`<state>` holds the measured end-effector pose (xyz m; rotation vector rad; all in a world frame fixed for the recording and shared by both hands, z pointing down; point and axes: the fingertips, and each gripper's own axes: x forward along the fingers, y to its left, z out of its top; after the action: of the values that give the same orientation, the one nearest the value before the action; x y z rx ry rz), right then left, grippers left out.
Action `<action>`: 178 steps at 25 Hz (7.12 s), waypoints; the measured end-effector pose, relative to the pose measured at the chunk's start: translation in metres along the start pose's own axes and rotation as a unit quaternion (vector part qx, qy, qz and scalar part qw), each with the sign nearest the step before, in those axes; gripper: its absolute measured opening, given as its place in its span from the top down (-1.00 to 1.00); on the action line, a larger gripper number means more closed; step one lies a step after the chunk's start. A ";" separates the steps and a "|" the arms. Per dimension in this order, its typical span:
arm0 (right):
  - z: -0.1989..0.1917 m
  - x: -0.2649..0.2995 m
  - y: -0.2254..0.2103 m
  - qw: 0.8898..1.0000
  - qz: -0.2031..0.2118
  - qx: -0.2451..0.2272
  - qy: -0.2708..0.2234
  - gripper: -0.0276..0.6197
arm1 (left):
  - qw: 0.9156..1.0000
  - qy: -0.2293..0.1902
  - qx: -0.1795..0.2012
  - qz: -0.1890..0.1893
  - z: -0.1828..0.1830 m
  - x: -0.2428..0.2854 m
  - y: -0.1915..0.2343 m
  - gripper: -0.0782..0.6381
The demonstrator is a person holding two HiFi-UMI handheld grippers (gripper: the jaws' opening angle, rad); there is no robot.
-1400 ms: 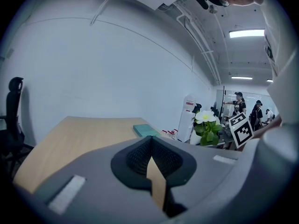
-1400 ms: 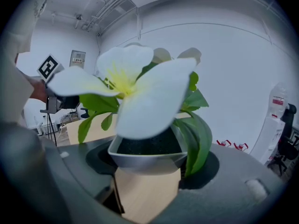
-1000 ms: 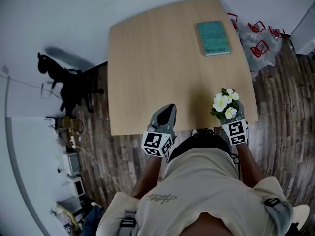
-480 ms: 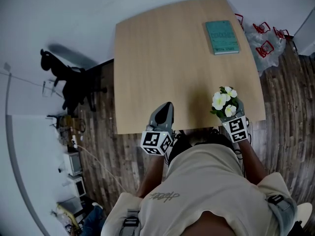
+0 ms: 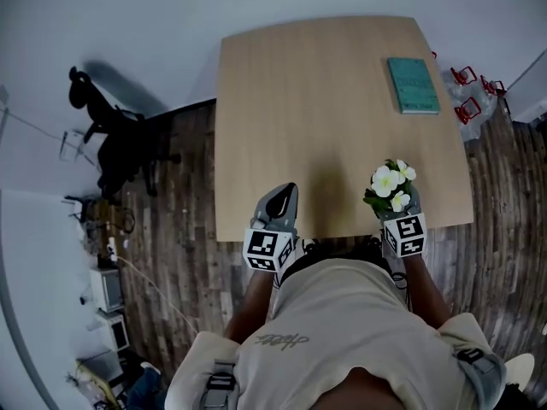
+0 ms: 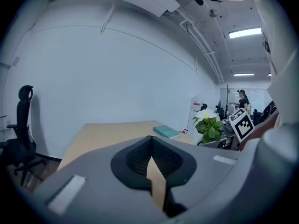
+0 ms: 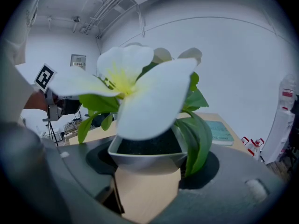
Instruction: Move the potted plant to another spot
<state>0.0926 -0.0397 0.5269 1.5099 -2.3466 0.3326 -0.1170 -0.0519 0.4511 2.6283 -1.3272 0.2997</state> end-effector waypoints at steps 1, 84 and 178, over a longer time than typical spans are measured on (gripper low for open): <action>0.002 0.005 0.008 1.000 -0.004 0.001 -0.001 -0.13 | 1.000 -0.002 0.001 -0.004 0.000 -0.004 0.008 0.73; 0.010 0.311 0.323 0.991 0.092 -0.065 0.070 -0.14 | 0.995 0.041 -0.060 0.071 -0.051 -0.177 0.364 0.73; 0.219 0.082 0.207 0.982 0.048 -0.054 -0.173 0.91 | 0.996 -0.085 0.005 -0.026 0.094 -0.091 0.218 0.73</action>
<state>-0.1599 -0.1037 0.3548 1.5058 -2.6581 -0.0417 -0.3372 -0.1323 0.3526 2.7428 -1.3070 0.0767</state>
